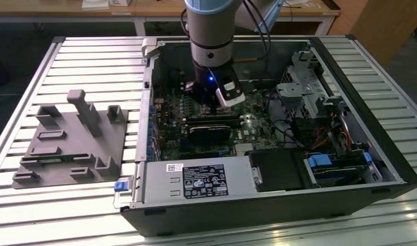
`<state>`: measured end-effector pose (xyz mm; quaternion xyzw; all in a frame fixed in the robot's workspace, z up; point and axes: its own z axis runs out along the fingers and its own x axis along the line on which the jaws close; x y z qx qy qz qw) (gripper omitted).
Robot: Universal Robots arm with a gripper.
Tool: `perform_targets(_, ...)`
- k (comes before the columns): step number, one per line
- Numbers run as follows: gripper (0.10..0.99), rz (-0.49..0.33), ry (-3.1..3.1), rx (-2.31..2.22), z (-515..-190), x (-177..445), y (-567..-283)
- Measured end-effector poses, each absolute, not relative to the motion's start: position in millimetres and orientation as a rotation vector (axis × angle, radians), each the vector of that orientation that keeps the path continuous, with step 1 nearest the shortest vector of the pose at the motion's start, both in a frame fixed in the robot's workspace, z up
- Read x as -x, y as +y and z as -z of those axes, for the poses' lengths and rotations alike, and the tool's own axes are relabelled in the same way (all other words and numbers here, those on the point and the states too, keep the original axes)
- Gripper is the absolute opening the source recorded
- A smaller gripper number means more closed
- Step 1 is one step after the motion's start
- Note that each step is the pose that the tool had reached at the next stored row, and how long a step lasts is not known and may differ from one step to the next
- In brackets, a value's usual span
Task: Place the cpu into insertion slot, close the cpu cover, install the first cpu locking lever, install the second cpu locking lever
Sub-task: 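Install the second cpu locking lever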
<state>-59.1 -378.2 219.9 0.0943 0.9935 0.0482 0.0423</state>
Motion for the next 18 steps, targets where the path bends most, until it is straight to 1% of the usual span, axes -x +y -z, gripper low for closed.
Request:
perform_targets(3, 0.106, -0.184, 3.040, -0.289, -218.5, 60.4, -380.6)
perform_targets(10, 0.106, -0.235, 3.040, -0.286, -213.4, 65.9, -387.3)
perform_targets(18, 0.106, -0.315, 3.038, -0.286, -208.8, 73.3, -394.8)
